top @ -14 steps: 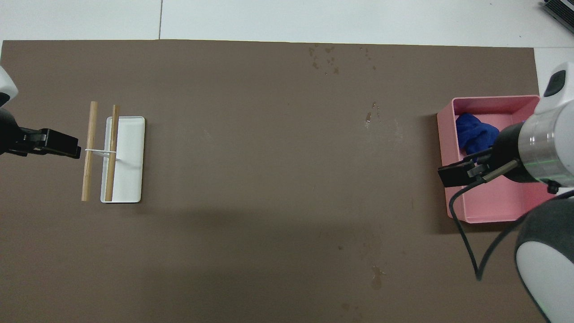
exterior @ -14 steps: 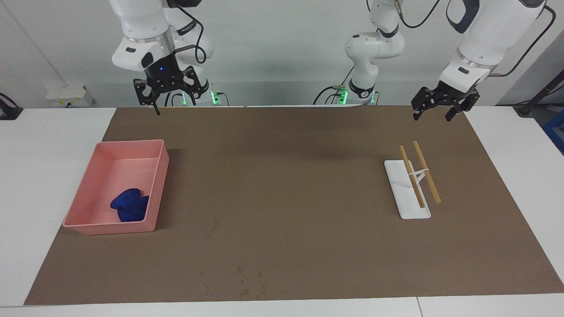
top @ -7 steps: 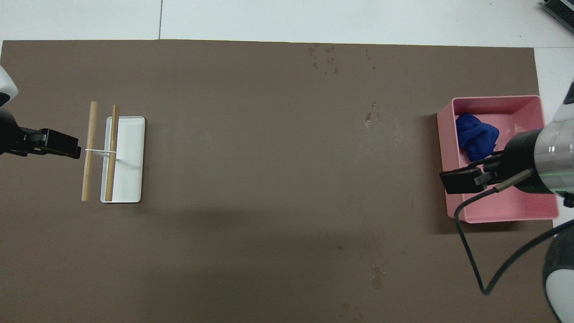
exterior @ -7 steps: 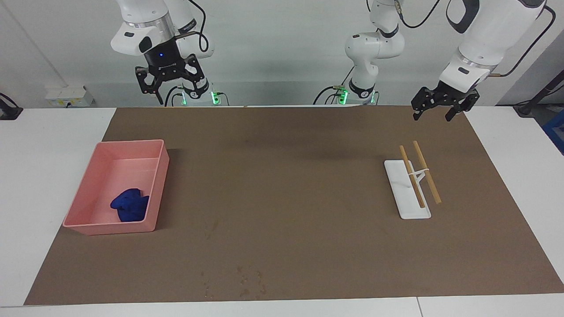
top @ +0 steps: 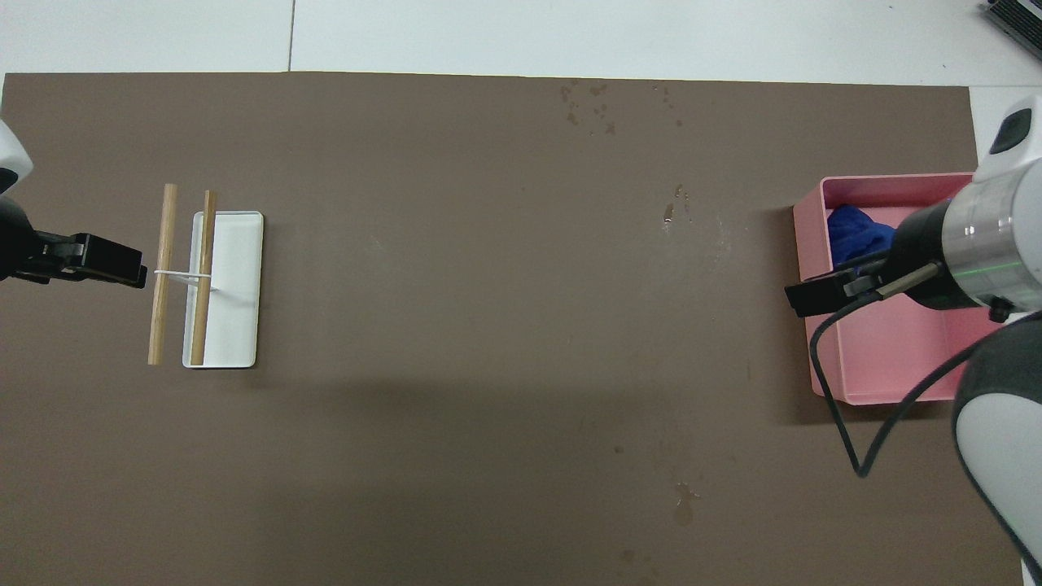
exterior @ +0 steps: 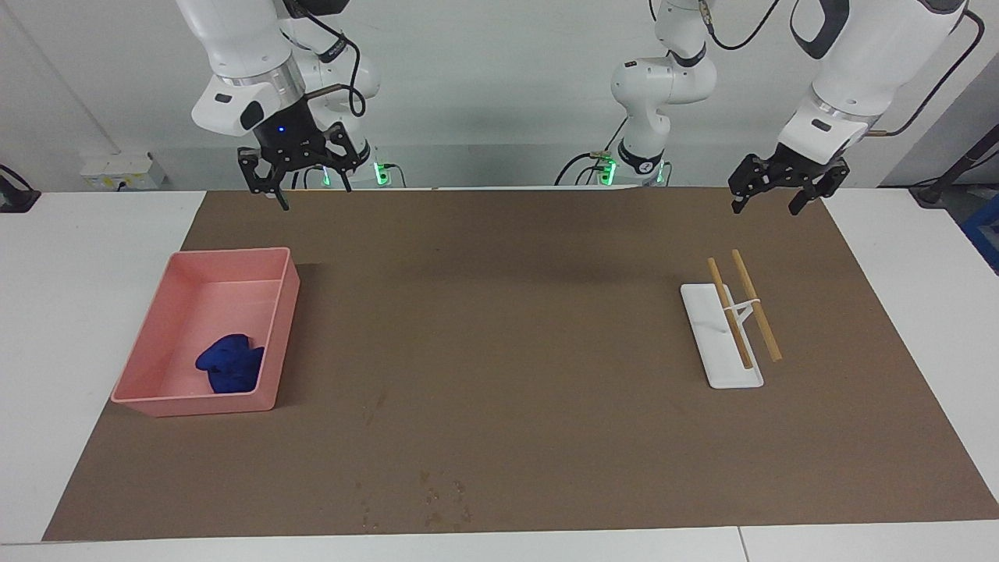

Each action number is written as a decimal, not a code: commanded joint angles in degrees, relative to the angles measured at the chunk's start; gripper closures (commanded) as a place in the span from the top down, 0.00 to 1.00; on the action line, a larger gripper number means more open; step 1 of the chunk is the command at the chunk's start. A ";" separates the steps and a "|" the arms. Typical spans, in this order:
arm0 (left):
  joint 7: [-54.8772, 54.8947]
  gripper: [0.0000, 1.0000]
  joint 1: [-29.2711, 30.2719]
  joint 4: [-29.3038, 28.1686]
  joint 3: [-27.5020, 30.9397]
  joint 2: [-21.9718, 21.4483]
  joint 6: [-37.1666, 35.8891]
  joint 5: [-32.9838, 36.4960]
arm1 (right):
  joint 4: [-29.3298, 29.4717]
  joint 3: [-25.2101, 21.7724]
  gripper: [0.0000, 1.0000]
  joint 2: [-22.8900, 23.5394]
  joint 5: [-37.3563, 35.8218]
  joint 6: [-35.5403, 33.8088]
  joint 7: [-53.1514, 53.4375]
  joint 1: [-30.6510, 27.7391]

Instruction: Wipe water with towel using both arms

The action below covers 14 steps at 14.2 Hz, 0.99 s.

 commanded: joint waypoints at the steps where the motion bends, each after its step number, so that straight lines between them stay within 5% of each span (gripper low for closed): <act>1: 0.36 1.00 -0.02 -1.86 0.36 -1.74 0.44 -0.65 | 2.43 -0.08 1.00 1.72 -0.17 -1.88 1.16 -0.85; 14: 0.36 1.00 -0.02 -1.95 0.36 -1.74 0.44 -0.56 | 0.50 0.19 1.00 0.22 -5.62 -1.44 1.33 -0.15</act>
